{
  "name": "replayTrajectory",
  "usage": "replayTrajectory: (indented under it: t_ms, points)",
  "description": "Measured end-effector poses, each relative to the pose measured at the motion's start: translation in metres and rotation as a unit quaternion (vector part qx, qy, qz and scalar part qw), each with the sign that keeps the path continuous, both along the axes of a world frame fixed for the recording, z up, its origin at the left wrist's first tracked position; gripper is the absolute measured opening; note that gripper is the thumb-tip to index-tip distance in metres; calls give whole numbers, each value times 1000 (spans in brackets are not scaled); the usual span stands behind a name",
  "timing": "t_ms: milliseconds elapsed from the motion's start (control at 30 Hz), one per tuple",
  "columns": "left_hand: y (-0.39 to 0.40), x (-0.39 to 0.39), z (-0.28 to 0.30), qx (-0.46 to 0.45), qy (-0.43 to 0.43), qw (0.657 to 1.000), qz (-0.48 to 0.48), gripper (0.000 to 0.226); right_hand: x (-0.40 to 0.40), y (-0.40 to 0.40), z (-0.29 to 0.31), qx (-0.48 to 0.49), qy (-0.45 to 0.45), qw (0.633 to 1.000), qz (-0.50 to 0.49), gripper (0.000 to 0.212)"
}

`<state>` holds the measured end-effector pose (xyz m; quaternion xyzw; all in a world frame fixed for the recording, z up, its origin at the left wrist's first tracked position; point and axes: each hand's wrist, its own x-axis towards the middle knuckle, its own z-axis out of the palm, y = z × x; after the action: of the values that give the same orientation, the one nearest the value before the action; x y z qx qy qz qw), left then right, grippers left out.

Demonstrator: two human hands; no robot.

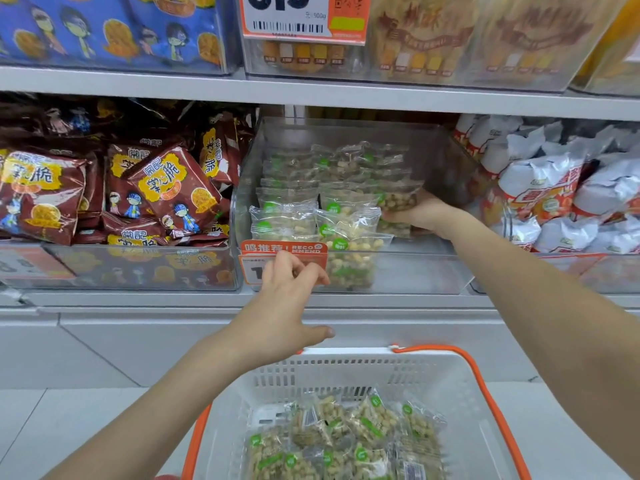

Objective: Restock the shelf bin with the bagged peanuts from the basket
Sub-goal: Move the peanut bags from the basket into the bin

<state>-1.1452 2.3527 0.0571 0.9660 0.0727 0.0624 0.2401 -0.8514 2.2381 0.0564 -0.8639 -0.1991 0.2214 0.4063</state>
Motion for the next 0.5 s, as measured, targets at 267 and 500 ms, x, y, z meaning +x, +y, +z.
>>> replayTrajectory:
  t_ms: [267, 500]
  points:
    - [-1, -1, -1, 11, -3, 1000, 1, 61, -6, -3, 4, -13, -10, 1000, -4, 108]
    - [-1, 0, -5, 28, -14, 999, 9, 63, -14, -4, 7, -55, -56, 997, -26, 103]
